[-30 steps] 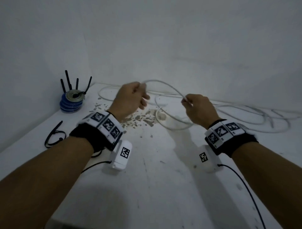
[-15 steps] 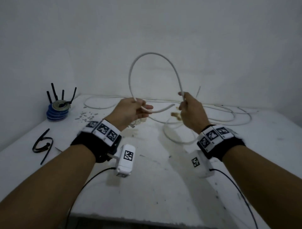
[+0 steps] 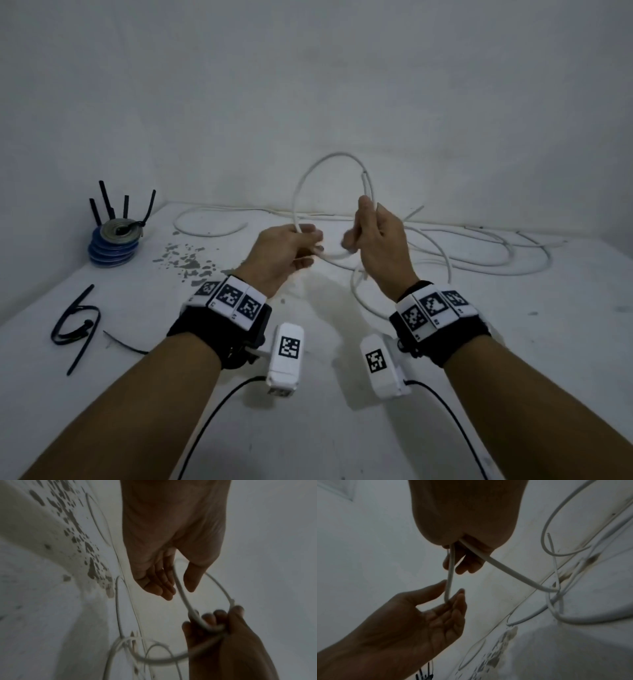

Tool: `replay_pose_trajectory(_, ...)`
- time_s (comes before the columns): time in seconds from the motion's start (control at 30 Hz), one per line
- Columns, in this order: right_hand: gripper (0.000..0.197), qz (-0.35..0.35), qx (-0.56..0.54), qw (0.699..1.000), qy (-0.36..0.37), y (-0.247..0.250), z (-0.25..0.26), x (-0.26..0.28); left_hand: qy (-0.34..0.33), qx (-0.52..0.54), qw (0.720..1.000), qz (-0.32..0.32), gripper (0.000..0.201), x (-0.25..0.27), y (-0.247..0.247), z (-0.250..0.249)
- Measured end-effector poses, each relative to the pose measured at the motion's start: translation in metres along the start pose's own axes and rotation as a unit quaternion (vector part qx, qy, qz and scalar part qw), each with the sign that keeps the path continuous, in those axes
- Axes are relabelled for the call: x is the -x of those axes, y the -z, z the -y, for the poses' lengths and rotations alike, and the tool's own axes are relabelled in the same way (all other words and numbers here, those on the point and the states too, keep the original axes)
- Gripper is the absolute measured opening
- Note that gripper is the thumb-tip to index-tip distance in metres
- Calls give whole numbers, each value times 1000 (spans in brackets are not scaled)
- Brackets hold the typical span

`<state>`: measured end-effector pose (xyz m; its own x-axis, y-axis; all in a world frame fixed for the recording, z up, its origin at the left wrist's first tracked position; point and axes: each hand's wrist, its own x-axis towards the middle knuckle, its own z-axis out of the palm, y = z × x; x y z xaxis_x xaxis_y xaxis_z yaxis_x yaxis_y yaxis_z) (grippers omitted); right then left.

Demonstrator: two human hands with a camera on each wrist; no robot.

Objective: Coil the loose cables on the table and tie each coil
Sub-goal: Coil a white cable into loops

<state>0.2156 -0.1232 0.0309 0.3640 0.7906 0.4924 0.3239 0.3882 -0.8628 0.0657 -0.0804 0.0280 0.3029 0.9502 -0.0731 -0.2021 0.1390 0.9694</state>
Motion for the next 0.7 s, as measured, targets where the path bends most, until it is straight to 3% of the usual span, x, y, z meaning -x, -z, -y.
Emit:
replay_pose_trajectory(0.13, 49, 70, 62, 996, -4, 7, -13, -15, -43, 62, 997, -18, 18, -28, 19, -10)
replay_pose_trajectory(0.23, 39, 106, 104, 989, 0, 6, -26, -23, -61, -87, 994, 25, 23, -40, 20, -10)
replay_pose_trajectory(0.3, 29, 121, 135, 983, 12, 8, -30, -30, -114, -187, 975, 31, 23, -45, 15, -7)
replay_pose_trajectory(0.43, 15, 244, 236, 941, 1, 14, -33, -39, -225, -184, 957, 6, 31, -56, 3, -4)
replay_pose_trajectory(0.5, 8, 264, 270, 926, 4, 14, -35, -40, -223, -221, 949, 31, 26, -63, -1, -6)
replay_pose_trajectory(0.7, 8, 208, 188, 960, 6, 26, -39, -45, -152, -350, 916, 120, 17, -73, -11, -5)
